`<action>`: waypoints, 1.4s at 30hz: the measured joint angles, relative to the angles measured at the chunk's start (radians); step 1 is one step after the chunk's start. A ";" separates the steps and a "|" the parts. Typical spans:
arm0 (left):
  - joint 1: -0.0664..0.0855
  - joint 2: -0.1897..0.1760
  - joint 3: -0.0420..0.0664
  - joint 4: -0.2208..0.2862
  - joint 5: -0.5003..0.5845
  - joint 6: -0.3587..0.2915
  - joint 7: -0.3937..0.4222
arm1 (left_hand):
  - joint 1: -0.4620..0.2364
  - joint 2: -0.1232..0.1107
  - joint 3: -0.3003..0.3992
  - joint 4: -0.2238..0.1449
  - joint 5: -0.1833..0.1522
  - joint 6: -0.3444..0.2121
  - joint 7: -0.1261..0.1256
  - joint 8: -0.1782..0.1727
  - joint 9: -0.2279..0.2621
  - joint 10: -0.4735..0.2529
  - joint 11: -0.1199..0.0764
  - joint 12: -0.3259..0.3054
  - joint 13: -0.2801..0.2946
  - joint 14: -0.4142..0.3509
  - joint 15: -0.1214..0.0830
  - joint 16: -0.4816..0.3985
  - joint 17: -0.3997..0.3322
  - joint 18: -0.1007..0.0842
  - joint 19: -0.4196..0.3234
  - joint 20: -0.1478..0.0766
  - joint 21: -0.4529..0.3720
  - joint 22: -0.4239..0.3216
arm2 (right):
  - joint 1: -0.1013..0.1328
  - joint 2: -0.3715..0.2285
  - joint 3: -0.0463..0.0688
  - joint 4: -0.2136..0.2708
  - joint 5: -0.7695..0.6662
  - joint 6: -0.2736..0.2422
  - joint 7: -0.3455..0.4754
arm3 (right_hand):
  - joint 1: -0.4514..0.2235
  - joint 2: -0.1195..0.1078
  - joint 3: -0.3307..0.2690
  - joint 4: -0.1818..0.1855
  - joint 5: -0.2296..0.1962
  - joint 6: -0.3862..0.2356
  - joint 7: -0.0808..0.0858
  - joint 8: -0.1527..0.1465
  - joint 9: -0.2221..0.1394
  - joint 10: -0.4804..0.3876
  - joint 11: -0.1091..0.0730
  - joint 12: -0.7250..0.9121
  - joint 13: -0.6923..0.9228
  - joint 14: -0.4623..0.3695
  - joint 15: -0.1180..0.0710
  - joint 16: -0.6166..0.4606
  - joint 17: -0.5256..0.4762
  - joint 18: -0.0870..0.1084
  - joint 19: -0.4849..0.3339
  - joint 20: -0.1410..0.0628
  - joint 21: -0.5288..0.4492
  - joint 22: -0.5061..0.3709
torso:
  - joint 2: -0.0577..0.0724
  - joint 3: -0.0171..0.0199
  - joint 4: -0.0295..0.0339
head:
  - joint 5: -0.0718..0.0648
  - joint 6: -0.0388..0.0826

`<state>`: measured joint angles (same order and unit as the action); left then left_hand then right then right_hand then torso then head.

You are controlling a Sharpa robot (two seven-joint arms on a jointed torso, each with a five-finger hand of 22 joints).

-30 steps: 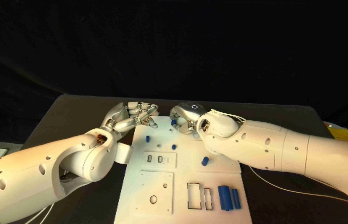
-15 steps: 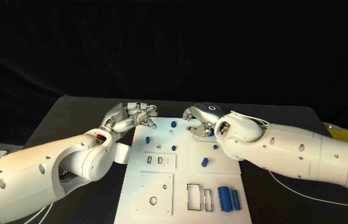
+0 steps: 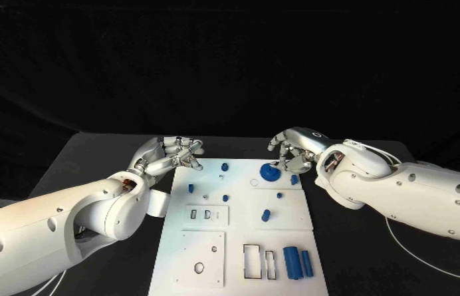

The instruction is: Assemble the parts on the task board

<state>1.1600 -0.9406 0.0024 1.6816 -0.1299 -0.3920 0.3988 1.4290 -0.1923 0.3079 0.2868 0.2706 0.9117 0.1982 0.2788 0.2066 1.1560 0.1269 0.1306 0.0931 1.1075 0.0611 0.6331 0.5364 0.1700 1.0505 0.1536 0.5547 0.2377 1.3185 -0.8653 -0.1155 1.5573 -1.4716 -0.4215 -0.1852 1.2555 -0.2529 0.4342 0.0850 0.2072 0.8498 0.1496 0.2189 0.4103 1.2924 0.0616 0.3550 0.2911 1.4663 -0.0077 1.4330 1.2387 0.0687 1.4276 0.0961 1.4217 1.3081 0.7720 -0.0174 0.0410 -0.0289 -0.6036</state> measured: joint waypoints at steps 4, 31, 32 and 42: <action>0.000 0.000 0.000 -0.002 0.001 0.002 -0.001 | 0.000 0.000 0.000 0.000 0.000 0.000 0.000 0.000 0.000 0.000 0.000 0.000 0.000 0.000 0.000 0.000 0.000 0.000 0.000 0.000 0.000 0.000 | 0.000 -0.017 0.000 -0.013 0.035 0.051 0.000 | 0.038 0.019 -0.110 0.047 0.017 -0.047 0.001 0.045 0.045 -0.112 0.001 0.301 0.305 0.000 0.000 0.044 0.064 -0.016 0.014 0.004 0.020 0.000 | -0.002 0.0016 -0.0027 | -0.003 -0.001; 0.000 0.003 0.000 -0.008 0.004 0.010 -0.005 | 0.000 0.000 0.000 0.000 0.000 0.000 0.000 0.000 0.000 0.000 0.000 0.000 0.000 0.000 0.000 0.000 0.000 0.000 0.000 0.000 0.000 0.000 | -0.026 0.068 -0.005 -0.128 0.022 0.145 0.000 | 0.106 0.056 -0.223 0.139 0.043 -0.071 0.015 0.102 0.079 0.103 0.021 1.033 1.017 -0.004 0.011 0.111 0.070 -0.031 0.037 0.013 0.075 0.000 | 0.000 -0.0006 0.0004 | 0.000 -0.012; 0.000 0.003 0.000 -0.008 0.004 0.010 -0.005 | 0.000 0.000 0.000 0.000 0.000 0.000 0.000 0.000 0.000 0.000 0.000 0.000 0.000 0.000 0.000 0.000 0.000 0.000 0.000 0.000 0.000 0.000 | -0.026 0.070 -0.005 -0.131 0.021 0.145 0.000 | 0.109 0.059 -0.223 0.139 0.043 -0.071 0.015 0.102 0.078 0.103 0.021 1.034 1.017 -0.004 0.011 0.111 0.070 -0.031 0.037 0.013 0.076 0.000 | 0.000 -0.0006 0.0004 | 0.000 -0.013; 0.000 0.006 0.000 -0.009 0.004 0.011 -0.006 | 0.000 0.000 0.000 0.000 0.000 0.000 0.000 0.000 0.000 0.000 0.000 0.000 0.000 0.000 0.000 0.000 0.000 0.000 0.000 0.000 0.000 0.000 | -0.034 0.088 -0.006 -0.148 0.016 0.145 0.002 | 0.109 0.059 -0.223 0.139 0.043 -0.071 0.015 0.102 0.078 0.110 0.020 1.037 1.017 0.000 0.015 0.114 0.069 -0.031 0.037 0.013 0.079 -0.001 | -0.001 -0.0007 -0.0009 | 0.002 -0.018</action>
<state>1.1599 -0.9351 0.0025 1.6726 -0.1261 -0.3808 0.3931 1.4290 -0.1923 0.3079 0.2868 0.2706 0.9117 0.1983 0.2789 0.2063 1.1561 0.1269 0.1306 0.0929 1.1075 0.0611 0.6331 0.5360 0.1700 1.0506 0.1536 0.5547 0.2374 1.2844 -0.7777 -0.1211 1.4091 -1.4553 -0.2763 -0.1830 1.3648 -0.1935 0.2112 0.2236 0.2498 0.7788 0.1643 0.3209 0.4887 1.4021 0.0817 1.3917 1.3081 1.4664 0.0074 1.5474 1.3081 0.0376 1.4646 0.1091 1.5005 1.3076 0.7710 -0.0180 0.0402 -0.0266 -0.6216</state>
